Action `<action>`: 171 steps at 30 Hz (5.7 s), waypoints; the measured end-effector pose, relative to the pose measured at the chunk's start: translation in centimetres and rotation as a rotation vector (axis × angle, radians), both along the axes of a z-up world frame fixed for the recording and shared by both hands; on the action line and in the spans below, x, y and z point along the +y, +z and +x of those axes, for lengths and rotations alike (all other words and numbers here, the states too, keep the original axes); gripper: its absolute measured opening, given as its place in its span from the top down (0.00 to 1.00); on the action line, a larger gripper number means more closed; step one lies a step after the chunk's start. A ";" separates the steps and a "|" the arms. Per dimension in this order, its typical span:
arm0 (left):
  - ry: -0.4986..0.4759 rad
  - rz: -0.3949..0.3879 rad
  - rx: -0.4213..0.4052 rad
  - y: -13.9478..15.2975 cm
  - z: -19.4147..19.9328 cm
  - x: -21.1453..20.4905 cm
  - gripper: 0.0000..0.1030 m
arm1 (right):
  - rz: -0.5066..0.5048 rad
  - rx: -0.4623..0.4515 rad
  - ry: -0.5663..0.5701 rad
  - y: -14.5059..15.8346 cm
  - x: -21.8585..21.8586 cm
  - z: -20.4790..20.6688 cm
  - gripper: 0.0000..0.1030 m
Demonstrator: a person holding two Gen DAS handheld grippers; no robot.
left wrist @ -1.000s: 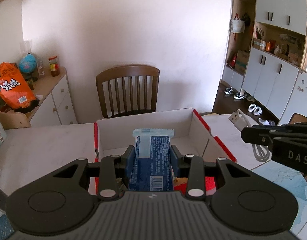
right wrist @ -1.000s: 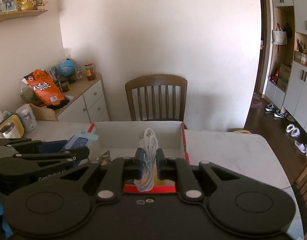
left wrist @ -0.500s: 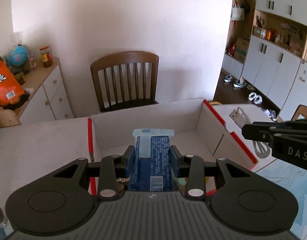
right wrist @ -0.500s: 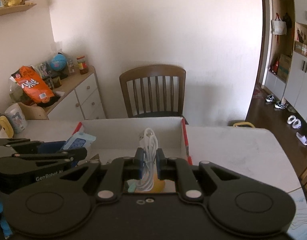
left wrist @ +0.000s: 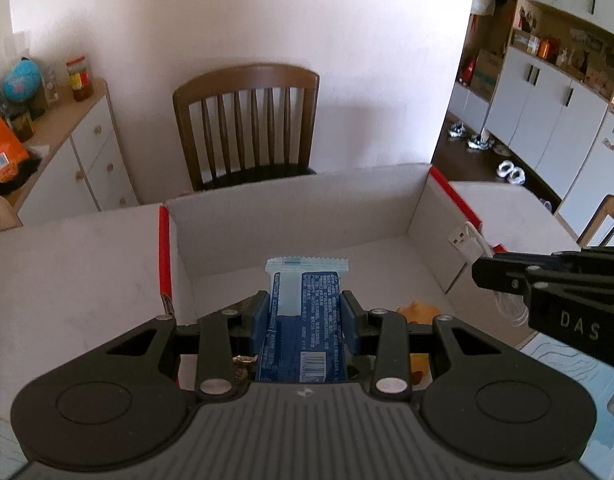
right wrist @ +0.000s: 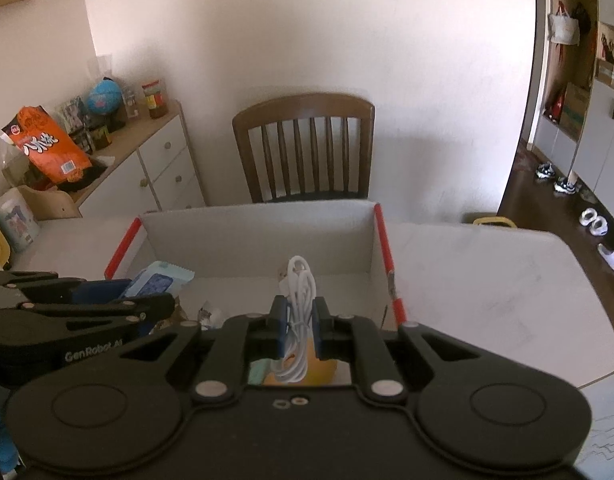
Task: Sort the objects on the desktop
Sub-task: 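Lower into the box and open the left tool while right tool releases the cable, then withdraw both tools from the red box back toward the table items, then reach left tool toward the clear bagged bun while right tool approaches the white bag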
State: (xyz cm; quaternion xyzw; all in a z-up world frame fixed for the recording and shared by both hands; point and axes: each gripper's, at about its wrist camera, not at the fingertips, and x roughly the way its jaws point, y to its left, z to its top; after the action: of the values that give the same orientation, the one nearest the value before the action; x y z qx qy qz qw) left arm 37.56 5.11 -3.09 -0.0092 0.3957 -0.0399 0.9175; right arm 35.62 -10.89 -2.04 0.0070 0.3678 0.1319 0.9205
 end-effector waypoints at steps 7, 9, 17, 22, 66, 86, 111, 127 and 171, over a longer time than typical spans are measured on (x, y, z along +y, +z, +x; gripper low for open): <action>-0.024 0.005 0.047 -1.5 1.4 0.0 0.65 | -0.019 0.040 0.006 -1.6 0.7 1.2 0.89; -0.030 0.004 0.058 -1.9 1.6 -0.1 0.65 | -0.020 0.048 0.005 -2.0 0.8 1.5 0.89; -0.058 0.008 0.107 -3.2 2.4 -0.1 0.65 | -0.037 0.089 0.037 -3.4 1.5 2.1 0.89; -0.066 0.006 0.133 -3.8 2.7 -0.1 0.65 | -0.044 0.114 0.054 -4.3 2.2 2.4 0.89; -0.093 0.024 0.156 -3.8 1.2 -1.5 0.36 | -0.001 0.156 0.040 -3.7 0.2 1.3 0.70; -0.085 0.015 0.090 0.0 -2.7 -2.3 0.36 | -0.002 0.078 0.040 0.1 -1.2 -2.6 0.48; -0.079 0.020 0.008 4.4 -9.1 -3.6 0.36 | 0.016 0.004 0.047 3.7 -3.1 -8.4 0.30; -0.065 0.016 -0.032 5.6 -13.9 -4.2 0.20 | 0.033 -0.027 0.081 4.9 -4.5 -12.5 0.13; -0.023 0.043 -0.133 4.0 -26.4 -6.6 0.00 | 0.023 -0.104 0.126 3.7 -7.6 -22.2 0.09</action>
State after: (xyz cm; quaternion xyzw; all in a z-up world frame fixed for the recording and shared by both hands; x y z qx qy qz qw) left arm 11.16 -1.48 0.90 0.0177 0.3346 -0.0422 0.9413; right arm 13.37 -18.48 1.65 -0.0124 0.3175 0.1942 0.9281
